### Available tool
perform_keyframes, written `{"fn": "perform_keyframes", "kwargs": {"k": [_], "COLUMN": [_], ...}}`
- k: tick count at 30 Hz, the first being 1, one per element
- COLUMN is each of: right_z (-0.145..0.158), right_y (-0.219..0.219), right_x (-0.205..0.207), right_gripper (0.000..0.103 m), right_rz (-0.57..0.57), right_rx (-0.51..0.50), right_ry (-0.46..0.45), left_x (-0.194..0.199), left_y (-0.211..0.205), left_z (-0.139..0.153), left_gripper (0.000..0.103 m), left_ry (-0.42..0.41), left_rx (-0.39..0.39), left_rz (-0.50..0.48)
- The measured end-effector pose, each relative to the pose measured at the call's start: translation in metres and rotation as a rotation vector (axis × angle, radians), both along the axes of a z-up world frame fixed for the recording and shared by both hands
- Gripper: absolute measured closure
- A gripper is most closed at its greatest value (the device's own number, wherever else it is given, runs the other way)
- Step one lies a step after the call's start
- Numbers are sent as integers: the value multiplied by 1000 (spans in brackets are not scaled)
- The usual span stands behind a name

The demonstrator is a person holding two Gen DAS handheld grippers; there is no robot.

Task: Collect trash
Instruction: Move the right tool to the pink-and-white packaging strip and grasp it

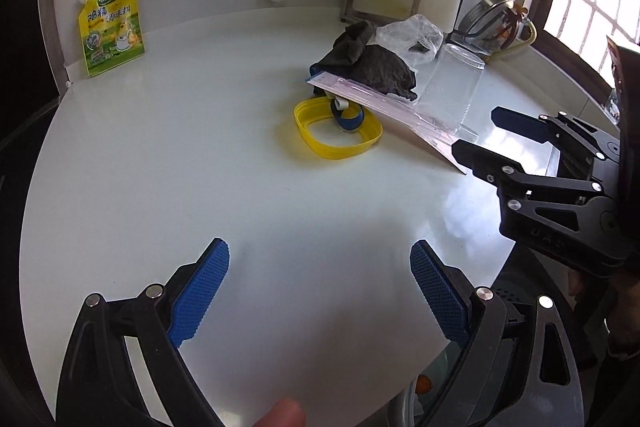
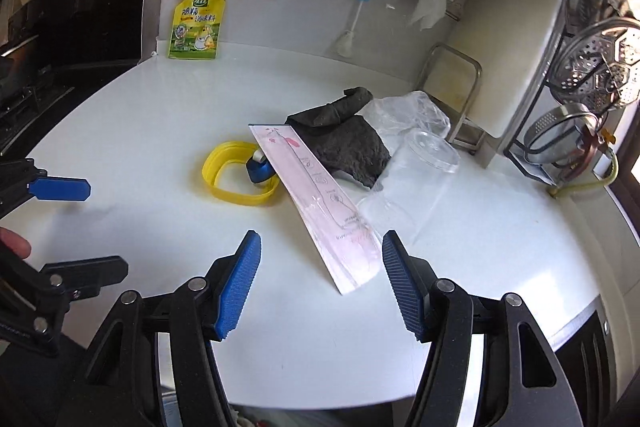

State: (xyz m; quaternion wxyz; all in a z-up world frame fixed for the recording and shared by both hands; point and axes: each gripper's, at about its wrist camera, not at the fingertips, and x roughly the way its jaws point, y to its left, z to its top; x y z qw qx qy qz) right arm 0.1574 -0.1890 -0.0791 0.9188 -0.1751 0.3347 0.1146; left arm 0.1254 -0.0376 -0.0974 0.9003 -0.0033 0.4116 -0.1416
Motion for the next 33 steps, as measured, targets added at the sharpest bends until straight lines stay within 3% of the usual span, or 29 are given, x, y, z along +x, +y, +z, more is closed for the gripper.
{"fn": "perform_keyframes", "kwargs": {"k": [9,11,14,15,20,27,33], "right_z": [-29,-38,-39,-37,-12,24,25], "right_y": [36,38,37,36,22,-14,-43], "right_x": [50,61,72,73,55,14,-13], "right_gripper": [42,42,78,84,93,94,94], "right_rz": [21,28,38,28,43,6,-34], "right_rx": [-265,-298,-269,-259,-93,174,325], "right_ry": [-30,14,63,52,38,2,4], "left_x": [23,26,29,30,33,47,80], "left_y": [10,9,9,9,7,-16,-46], "left_z": [-11,-15,-15,-14,-9,-2,-8], "left_gripper": [13,13,13,13,13,13,13], "left_ry": [33,38,39,39,16,-4,23], "left_rx": [-39,-36,-46,-51,-50,-39,22], "left_rz": [-4,-8,-11,-11,-4,-46,-104]}}
